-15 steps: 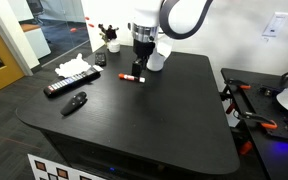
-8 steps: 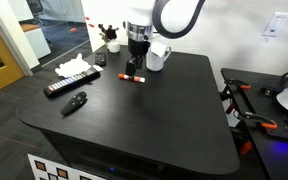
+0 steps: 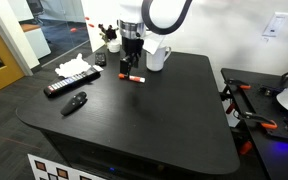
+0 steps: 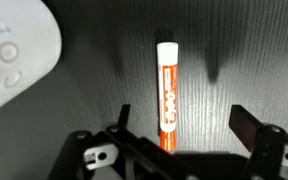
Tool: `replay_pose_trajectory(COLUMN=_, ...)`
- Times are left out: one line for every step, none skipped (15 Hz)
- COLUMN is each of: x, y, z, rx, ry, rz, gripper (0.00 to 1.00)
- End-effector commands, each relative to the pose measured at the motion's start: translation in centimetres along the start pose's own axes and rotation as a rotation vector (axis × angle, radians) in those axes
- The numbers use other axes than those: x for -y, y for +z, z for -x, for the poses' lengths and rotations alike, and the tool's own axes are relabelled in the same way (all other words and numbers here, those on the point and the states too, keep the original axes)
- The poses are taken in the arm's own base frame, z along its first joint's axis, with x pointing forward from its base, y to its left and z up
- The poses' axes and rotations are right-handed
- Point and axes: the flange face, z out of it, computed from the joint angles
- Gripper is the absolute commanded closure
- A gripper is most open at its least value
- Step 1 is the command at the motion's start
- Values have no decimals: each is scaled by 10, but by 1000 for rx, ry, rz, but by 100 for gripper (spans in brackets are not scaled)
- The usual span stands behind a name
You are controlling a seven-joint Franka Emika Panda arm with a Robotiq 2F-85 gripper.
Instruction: Put the marker in the mug
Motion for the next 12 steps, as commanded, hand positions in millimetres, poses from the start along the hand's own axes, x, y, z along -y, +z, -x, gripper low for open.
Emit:
replay_pose_trajectory(x=0, y=4, z=-12, rx=34, ry=27, rz=20, gripper=0)
replay_pose_trajectory(x=0, y=7, z=-14, rx=38, ry=27, rz=23, gripper=0)
replay_pose_trajectory(x=0, y=9, z=-15, rx=44, ry=27, rz=24, gripper=0)
replay_pose_trajectory(x=-1, y=12, z=-15, rx=50, ry=27, rz=27, gripper=0)
replay_pose_trajectory(x=-1, y=14, z=-16, rx=54, ry=28, rz=29, gripper=0)
replay_pose_trajectory(x=-1, y=16, z=-17, rx=58, ry=28, rz=30, gripper=0)
replay_pose_trajectory(x=-2, y=18, z=-18, rx=60, ry=29, rz=31, gripper=0)
replay_pose_trajectory(x=-2, y=20, z=-19, rx=61, ry=29, rz=31, gripper=3)
replay_pose_trajectory(x=-3, y=21, z=-19, rx=61, ry=30, rz=30, gripper=27)
replay_pose_trajectory(x=-3, y=22, z=-20, rx=60, ry=30, rz=31, gripper=28)
replay_pose_trajectory(x=-3, y=23, z=-20, rx=60, ry=30, rz=31, gripper=31)
replay_pose_trajectory(x=-3, y=24, z=-20, rx=61, ry=30, rz=31, gripper=38)
